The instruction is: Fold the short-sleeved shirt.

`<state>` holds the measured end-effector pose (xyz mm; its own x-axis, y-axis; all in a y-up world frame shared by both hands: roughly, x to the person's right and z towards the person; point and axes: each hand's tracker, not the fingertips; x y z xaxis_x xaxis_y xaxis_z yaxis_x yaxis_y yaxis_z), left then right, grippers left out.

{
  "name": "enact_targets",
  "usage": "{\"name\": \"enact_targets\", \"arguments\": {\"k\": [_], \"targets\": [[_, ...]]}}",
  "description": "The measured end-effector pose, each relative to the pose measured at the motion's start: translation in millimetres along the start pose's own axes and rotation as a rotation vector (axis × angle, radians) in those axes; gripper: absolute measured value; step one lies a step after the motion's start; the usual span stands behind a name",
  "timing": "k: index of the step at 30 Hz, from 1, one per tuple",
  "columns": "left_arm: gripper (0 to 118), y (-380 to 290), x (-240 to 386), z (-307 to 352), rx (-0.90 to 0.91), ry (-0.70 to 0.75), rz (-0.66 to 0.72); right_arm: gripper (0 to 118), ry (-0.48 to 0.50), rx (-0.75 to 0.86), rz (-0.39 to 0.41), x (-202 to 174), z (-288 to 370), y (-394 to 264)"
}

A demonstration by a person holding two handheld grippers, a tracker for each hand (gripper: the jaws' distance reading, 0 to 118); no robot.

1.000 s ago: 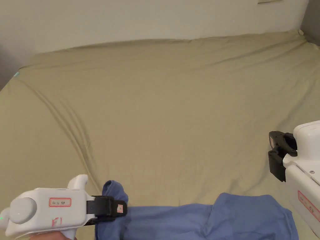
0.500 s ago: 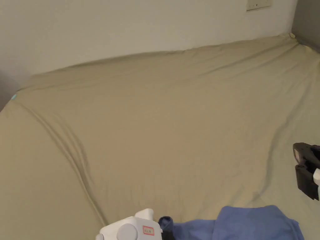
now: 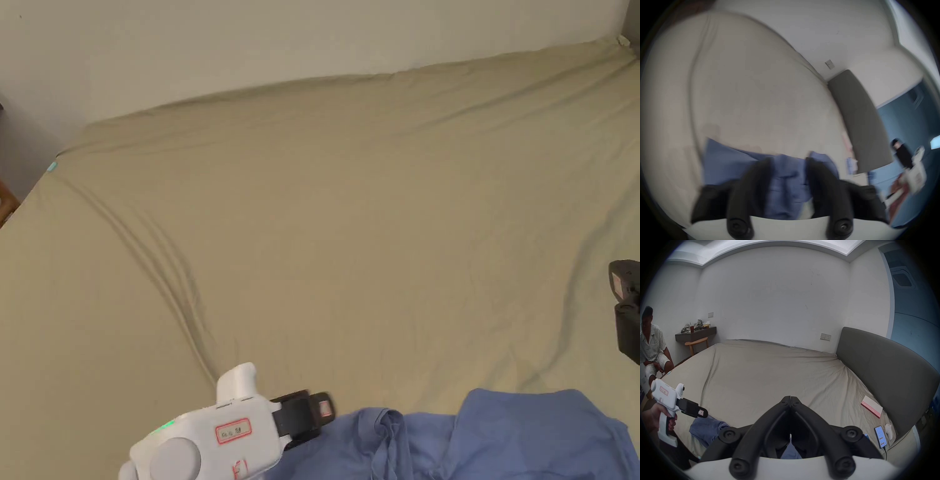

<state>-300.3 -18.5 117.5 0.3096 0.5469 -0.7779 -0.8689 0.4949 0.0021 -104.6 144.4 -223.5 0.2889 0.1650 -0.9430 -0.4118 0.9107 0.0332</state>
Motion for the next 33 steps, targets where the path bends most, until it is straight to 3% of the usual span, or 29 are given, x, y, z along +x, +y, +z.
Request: {"name": "enact_targets", "arguments": {"k": [1,5,10,15,24,29,31,33], "targets": [[4,-5,1,-1,0.020,0.062,-0.060,0,0.000,0.001,0.000,-1,0,0],[0,-39,20,-19,0.037,0.243,-0.366,0,0.006,-0.001,-0.007,-5,0,0],[0,-92,41,-62,-0.061,0.242,-0.581,0,0.014,-0.010,0.012,-9,2,-3],[0,-127,68,-92,-0.059,0.366,-0.809,0,0.009,-0.013,0.005,-4,3,-4],[0,-143,110,-84,-0.051,0.312,-0.853,0,0.011,-0.010,-0.014,1,1,-4],[0,-144,126,-65,-0.115,0.037,-0.866,0,0.014,-0.008,-0.006,0,1,-2],[0,-133,123,-49,-0.149,-0.108,-0.740,0,0.015,-0.006,-0.005,0,1,-1],[0,-115,110,-33,-0.092,-0.120,-0.576,0,0.015,-0.002,-0.004,-1,2,1]]}}
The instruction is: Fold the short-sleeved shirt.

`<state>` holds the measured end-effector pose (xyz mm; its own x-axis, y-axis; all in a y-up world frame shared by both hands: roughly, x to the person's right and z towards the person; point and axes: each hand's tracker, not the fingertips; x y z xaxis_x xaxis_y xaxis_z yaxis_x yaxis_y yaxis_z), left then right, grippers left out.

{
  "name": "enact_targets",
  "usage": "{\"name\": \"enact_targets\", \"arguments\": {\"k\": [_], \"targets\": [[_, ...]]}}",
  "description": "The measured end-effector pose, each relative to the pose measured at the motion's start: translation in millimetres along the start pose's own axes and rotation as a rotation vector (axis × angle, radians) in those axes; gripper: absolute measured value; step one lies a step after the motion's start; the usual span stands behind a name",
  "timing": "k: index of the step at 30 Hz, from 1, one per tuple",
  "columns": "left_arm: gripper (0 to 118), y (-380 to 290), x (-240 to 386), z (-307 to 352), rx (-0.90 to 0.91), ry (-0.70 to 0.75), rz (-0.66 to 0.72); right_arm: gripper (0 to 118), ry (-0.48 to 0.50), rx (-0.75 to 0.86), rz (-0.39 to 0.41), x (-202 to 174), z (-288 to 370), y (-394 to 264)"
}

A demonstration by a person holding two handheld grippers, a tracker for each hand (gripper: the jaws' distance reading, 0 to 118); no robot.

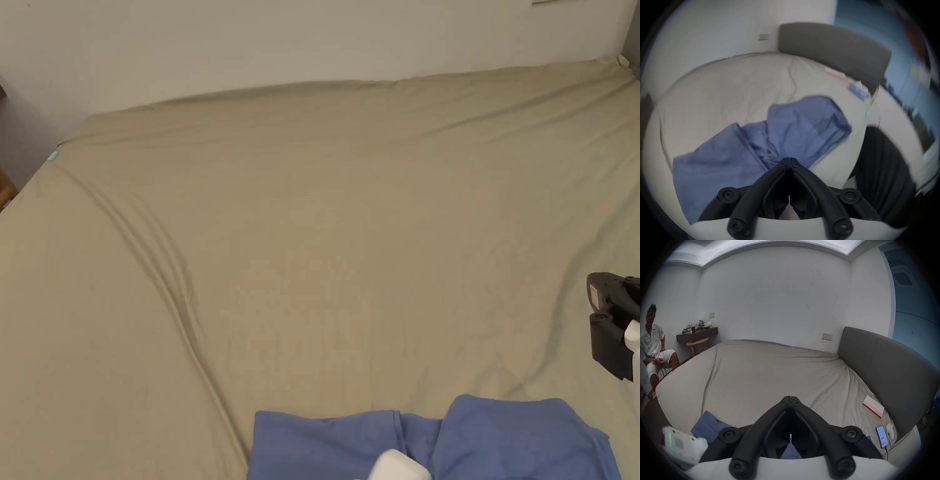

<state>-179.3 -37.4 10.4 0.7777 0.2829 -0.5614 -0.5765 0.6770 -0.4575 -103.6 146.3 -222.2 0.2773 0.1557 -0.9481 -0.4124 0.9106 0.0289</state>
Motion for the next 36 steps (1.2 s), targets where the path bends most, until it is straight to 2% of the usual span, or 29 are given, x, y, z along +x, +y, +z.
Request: {"name": "enact_targets", "arguments": {"k": [4,7,8,10,11,12,13,14,15,19,20,22,24,25,26,27,28,29,30,31,36], "targets": [[0,9,-82,47,0.131,0.029,0.289,0,0.000,0.008,0.012,-2,2,3],[1,6,-154,73,0.122,0.005,0.473,0,0.003,0.008,0.018,-3,2,4],[7,1,-174,76,0.096,-0.025,0.536,0,0.004,0.009,0.019,-4,1,4],[35,-13,-205,80,0.060,-0.092,0.653,0,0.008,0.008,0.017,-6,1,4],[44,-23,-218,78,0.041,-0.128,0.701,0,0.011,0.008,0.016,-7,1,4],[44,-31,-226,75,0.012,-0.149,0.732,0,0.011,0.007,0.016,-8,0,3],[84,-38,-233,71,-0.005,-0.156,0.750,0,0.012,0.006,0.017,-9,0,3],[109,-45,-238,66,-0.025,-0.178,0.776,0,0.014,0.003,0.019,-10,0,3],[118,-51,-241,62,-0.026,-0.198,0.803,0,0.015,0.000,0.022,-10,0,3],[118,-68,-249,44,0.022,-0.275,0.920,0,0.013,-0.010,0.036,-11,-2,2],[118,-66,-249,42,0.051,-0.360,0.934,0,0.013,-0.011,0.039,-11,-2,2],[118,-65,-249,28,-0.009,-0.469,1.015,0,0.008,-0.010,0.045,-11,-2,3],[118,-60,-237,22,-0.033,-0.377,0.936,0,0.010,-0.008,0.040,-11,-3,4],[115,-58,-237,18,-0.056,-0.399,0.906,0,0.011,-0.006,0.037,-11,-4,4],[103,-55,-237,20,-0.043,-0.401,0.924,0,0.012,-0.004,0.034,-12,-5,5],[73,-55,-238,19,-0.042,-0.413,0.937,0,0.014,-0.003,0.033,-13,-6,6],[9,-56,-236,18,-0.047,-0.329,0.968,0,0.017,-0.001,0.033,-15,-7,6],[9,-55,-235,12,-0.104,-0.169,0.910,0,0.020,0.001,0.033,-16,-9,7],[9,-54,-233,8,-0.134,-0.123,0.889,0,0.023,0.002,0.032,-18,-10,7],[9,-56,-232,4,-0.106,-0.203,0.906,0,0.029,0.003,0.029,-19,-12,8],[9,-53,-221,22,-0.078,-0.164,0.842,0,0.042,0.000,0.039,-24,-14,9]]}}
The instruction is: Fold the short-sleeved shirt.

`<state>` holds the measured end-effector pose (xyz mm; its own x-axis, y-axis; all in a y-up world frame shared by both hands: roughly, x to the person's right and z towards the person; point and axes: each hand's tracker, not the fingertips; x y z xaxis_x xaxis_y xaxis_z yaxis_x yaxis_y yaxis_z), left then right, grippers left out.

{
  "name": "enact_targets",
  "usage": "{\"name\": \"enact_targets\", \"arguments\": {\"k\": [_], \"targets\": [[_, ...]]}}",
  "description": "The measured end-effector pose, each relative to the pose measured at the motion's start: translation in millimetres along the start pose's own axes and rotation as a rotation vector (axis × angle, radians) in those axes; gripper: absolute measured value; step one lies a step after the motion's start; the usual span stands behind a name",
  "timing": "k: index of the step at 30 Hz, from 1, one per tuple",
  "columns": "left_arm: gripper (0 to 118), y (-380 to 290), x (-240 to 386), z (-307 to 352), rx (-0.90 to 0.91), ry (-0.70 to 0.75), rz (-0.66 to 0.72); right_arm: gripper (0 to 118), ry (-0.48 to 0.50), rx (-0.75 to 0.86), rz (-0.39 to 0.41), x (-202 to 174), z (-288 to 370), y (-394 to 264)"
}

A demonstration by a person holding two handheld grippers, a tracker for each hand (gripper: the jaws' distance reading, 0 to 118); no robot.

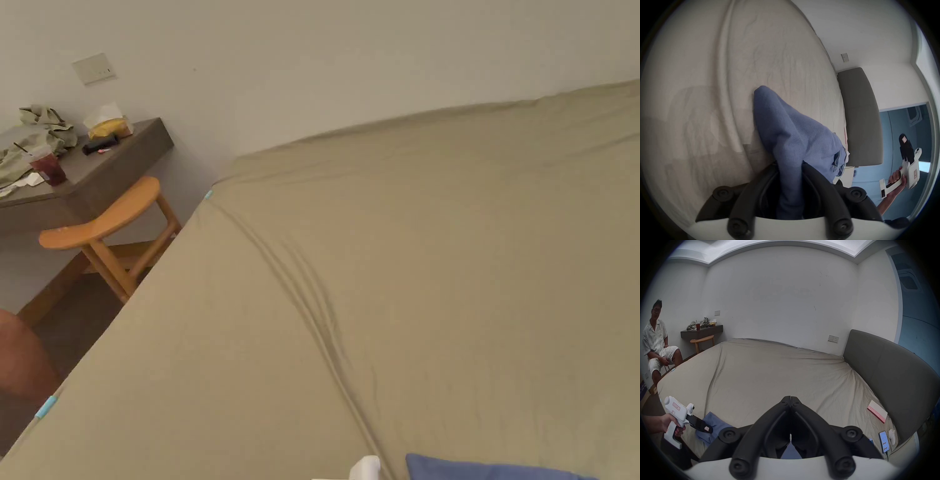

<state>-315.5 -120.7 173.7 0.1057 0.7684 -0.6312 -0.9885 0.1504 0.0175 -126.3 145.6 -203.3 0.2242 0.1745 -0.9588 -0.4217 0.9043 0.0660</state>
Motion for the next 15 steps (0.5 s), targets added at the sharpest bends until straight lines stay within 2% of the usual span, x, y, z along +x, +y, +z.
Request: {"name": "enact_targets", "arguments": {"k": [6,11,15], "targets": [[9,0,12,32,0.077,0.001,-0.042,0,-0.007,0.000,0.004,1,4,0],[9,25,7,93,0.207,0.034,-0.042,0,-0.023,-0.008,0.002,9,6,-1],[9,41,26,148,0.273,0.248,-0.147,0,-0.030,-0.004,-0.002,14,6,-3]]}}
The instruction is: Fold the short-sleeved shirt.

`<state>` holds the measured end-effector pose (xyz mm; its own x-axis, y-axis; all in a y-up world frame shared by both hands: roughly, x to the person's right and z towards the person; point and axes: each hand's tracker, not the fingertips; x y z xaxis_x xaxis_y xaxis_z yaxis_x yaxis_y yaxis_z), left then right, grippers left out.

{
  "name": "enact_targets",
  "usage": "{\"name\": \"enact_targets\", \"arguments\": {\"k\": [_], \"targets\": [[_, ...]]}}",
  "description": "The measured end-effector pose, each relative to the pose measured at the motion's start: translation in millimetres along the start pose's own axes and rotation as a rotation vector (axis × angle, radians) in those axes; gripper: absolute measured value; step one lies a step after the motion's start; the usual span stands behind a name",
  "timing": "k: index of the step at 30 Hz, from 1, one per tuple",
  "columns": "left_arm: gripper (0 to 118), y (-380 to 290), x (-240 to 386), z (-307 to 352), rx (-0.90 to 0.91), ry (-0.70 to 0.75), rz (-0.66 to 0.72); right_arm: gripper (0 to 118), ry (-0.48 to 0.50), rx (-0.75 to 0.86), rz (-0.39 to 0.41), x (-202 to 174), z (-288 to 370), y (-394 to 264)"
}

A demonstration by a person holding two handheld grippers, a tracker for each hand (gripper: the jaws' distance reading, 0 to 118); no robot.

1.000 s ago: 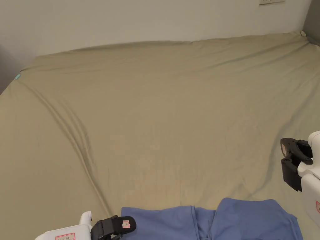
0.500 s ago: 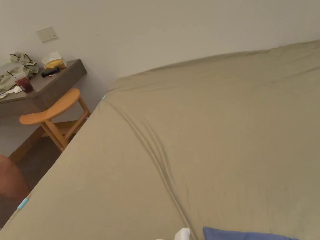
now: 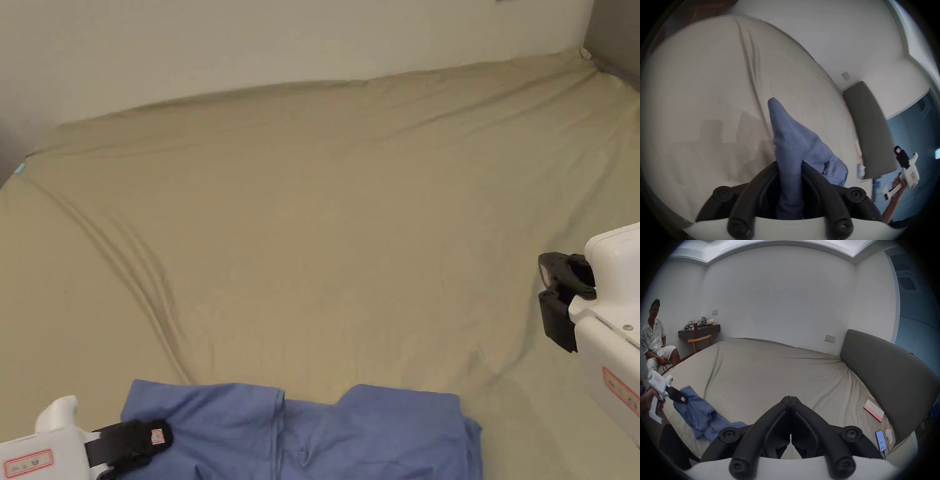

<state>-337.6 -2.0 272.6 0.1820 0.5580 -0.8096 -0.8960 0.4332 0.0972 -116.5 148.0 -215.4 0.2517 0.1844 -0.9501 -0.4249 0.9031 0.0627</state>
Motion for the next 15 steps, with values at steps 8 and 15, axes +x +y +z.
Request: {"name": "enact_targets", "arguments": {"k": [8,15], "targets": [[9,10,97,5,-0.123,0.115,-0.265,0,0.001,-0.007,-0.028,2,-4,-5],[9,-31,179,-80,-0.263,-0.041,-0.321,0,0.003,-0.013,-0.016,8,-1,-11]]}}
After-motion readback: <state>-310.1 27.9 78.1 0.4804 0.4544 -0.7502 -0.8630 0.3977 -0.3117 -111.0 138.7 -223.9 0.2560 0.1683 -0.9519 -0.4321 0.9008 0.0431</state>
